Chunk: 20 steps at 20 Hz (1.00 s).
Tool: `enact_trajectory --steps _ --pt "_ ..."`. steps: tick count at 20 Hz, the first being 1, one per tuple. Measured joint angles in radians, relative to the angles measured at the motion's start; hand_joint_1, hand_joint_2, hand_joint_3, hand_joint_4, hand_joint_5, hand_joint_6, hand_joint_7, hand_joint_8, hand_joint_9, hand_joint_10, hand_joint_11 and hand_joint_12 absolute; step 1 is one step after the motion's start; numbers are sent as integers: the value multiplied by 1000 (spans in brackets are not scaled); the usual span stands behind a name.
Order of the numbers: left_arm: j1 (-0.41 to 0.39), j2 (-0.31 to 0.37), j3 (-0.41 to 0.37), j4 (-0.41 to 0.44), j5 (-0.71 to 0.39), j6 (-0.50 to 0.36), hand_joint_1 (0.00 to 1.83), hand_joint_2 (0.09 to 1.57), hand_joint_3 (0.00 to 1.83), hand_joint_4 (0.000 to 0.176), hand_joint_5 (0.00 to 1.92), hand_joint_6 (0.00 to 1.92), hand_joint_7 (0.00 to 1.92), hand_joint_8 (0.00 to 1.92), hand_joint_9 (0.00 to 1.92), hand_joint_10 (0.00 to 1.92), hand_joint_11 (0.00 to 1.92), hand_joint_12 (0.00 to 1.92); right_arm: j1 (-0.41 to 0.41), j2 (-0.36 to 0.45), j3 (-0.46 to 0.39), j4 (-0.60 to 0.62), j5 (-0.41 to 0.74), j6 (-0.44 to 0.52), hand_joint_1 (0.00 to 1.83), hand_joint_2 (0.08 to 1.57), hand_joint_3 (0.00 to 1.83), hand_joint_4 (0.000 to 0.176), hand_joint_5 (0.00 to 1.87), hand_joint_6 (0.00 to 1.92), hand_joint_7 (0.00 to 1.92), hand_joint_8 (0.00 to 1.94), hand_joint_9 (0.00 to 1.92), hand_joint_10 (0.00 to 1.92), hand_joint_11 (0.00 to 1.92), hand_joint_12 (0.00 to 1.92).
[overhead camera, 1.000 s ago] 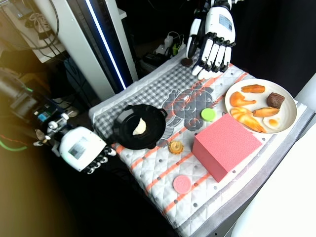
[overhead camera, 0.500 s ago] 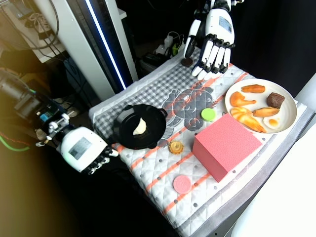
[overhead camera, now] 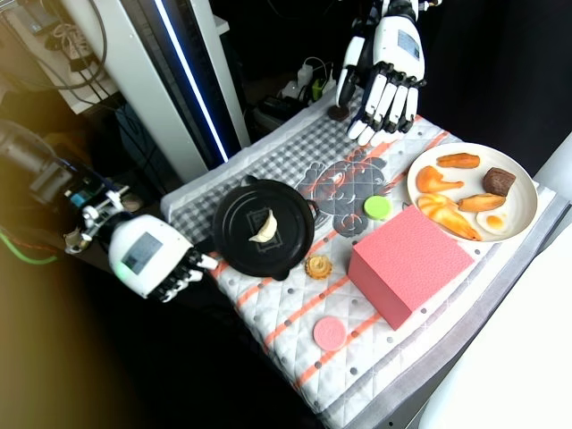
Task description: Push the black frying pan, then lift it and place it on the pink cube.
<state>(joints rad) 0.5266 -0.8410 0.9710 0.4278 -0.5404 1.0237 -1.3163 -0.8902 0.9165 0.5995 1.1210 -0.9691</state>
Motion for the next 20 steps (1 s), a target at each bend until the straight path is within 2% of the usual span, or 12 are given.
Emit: enact_trajectory --steps 1,2,3,4,6,8,10,12,14,17,20 --pt "0 0 0 -1 0 0 805 1297 323 5 326 633 466 339 223 842 0 1266 0 2 0 2 8 0 1436 1303 36 136 1444 1921 1663 1941 1744 1921 1764 1921" --pt "0 0 0 -2 0 0 826 1282 314 1 332 622 471 343 228 846 0 1286 0 3 0 0 11 0 1422 1312 31 75 1438 1921 1657 1941 1737 1921 1759 1921" --pt "0 0 0 -3 0 0 835 1262 355 1 309 658 443 371 207 866 0 1268 0 4 -5 1 14 0 1431 1310 27 54 1437 1921 1654 1941 1736 1921 1757 1921" --pt "0 0 0 -3 -1 1 842 1230 423 2 298 695 418 410 190 891 0 1263 -2 6 -9 -3 21 0 1426 1316 23 0 1431 1921 1652 1941 1736 1921 1756 1921" --pt "1 0 0 -6 -3 1 851 1213 435 8 294 688 411 420 190 890 0 1265 -9 19 -21 -20 44 1 1407 1315 19 0 1447 1921 1666 1941 1750 1921 1772 1921" --pt "1 0 0 -10 -9 1 859 1208 442 0 308 703 442 427 228 891 0 1308 -9 31 -26 -26 68 1 1408 1313 17 0 1451 1921 1662 1941 1745 1921 1764 1921" --pt "17 0 0 -28 -20 13 852 1224 416 7 310 683 423 426 212 877 0 1272 -8 41 -26 -34 98 0 1396 1319 14 0 1465 1921 1675 1941 1761 1921 1782 1921" --pt "19 0 0 -29 -20 15 882 1206 402 0 317 683 423 427 214 873 0 1274 -7 45 -29 -38 102 1 1395 1317 13 0 1458 1921 1668 1941 1753 1921 1773 1921" --pt "19 0 0 -36 -22 15 862 1213 389 4 299 675 409 420 201 864 0 1265 -4 51 -31 -51 106 0 1336 1333 20 0 1481 1921 1676 1941 1756 1921 1778 1921" --pt "19 0 0 -36 -22 16 866 1216 359 9 240 782 395 401 185 860 0 1275 17 61 -31 -53 115 -1 1337 1333 18 0 1478 1921 1652 1941 1743 1921 1770 1921" --pt "21 0 0 -39 -22 16 934 1191 338 0 268 743 415 408 200 875 0 1289 47 79 -31 -72 122 -11 1324 1341 20 0 1433 1921 1626 1941 1724 1921 1754 1921"
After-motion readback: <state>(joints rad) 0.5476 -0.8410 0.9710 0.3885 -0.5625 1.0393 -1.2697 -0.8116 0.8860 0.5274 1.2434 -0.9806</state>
